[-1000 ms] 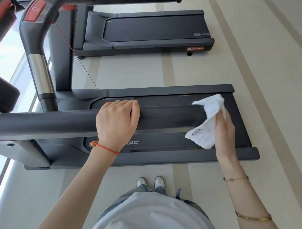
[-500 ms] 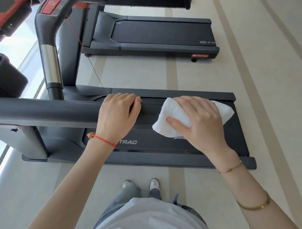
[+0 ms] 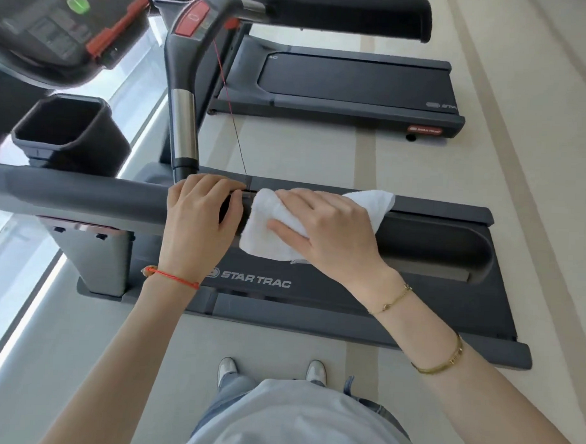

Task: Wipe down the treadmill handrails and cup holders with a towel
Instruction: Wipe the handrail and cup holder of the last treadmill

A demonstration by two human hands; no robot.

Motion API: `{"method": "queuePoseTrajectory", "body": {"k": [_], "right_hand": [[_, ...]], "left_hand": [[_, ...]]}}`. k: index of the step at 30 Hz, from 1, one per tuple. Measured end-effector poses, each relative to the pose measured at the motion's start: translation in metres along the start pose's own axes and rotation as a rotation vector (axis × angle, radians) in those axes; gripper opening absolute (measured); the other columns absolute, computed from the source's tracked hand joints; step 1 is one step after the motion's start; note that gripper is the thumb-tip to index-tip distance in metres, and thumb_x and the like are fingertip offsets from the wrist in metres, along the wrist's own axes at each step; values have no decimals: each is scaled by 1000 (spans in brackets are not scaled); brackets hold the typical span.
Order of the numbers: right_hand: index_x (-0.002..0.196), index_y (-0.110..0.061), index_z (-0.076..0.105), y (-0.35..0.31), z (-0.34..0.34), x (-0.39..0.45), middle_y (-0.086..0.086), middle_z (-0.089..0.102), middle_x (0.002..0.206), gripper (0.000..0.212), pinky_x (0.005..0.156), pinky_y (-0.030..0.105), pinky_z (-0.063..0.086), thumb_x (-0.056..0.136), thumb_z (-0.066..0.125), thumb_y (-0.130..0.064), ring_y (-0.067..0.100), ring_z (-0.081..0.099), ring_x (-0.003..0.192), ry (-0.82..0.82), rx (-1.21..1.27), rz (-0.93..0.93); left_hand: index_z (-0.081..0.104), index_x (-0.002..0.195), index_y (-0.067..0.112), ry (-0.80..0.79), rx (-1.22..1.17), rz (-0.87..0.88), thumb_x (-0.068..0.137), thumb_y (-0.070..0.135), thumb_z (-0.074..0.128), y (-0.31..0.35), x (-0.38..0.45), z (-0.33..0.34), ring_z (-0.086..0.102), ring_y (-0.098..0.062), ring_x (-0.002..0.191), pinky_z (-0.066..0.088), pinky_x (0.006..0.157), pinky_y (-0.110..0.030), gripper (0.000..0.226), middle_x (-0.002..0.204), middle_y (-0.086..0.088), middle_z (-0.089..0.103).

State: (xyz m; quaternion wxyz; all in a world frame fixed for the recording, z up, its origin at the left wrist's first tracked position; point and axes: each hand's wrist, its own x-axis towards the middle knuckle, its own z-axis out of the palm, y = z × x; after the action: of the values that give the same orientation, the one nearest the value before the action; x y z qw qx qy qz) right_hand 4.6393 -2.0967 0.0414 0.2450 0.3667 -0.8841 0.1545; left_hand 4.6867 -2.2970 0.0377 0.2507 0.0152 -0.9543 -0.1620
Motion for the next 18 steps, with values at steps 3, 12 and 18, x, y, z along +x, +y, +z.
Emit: {"method": "queuePoseTrajectory", "body": {"k": [3, 12, 18], "right_hand": [[120, -20, 68, 4, -4, -11, -6, 70, 116, 41, 82, 33, 54, 99, 48, -50, 16, 67, 100, 40, -36, -25], [109, -21, 71, -64, 35, 40, -7, 73, 103, 37, 74, 31, 54, 98, 50, -50, 15, 69, 92, 62, -23, 69], [116, -20, 70, -85, 46, 49, -6, 71, 112, 38, 83, 31, 53, 99, 51, -48, 15, 68, 98, 101, -36, 41]], "left_hand": [[70, 106, 15, -7, -13, -8, 101, 24, 46, -21, -1, -12, 57, -22, 107, 33, 103, -39, 26, 105, 0, 69], [72, 103, 16, 2, -1, 27, 101, 21, 48, -84, 0, -35, 59, -22, 104, 31, 103, -37, 24, 103, 3, 70], [71, 104, 18, 20, 5, 85, 101, 20, 48, -114, -1, -46, 59, -21, 101, 32, 107, -40, 24, 100, 5, 70]]}}
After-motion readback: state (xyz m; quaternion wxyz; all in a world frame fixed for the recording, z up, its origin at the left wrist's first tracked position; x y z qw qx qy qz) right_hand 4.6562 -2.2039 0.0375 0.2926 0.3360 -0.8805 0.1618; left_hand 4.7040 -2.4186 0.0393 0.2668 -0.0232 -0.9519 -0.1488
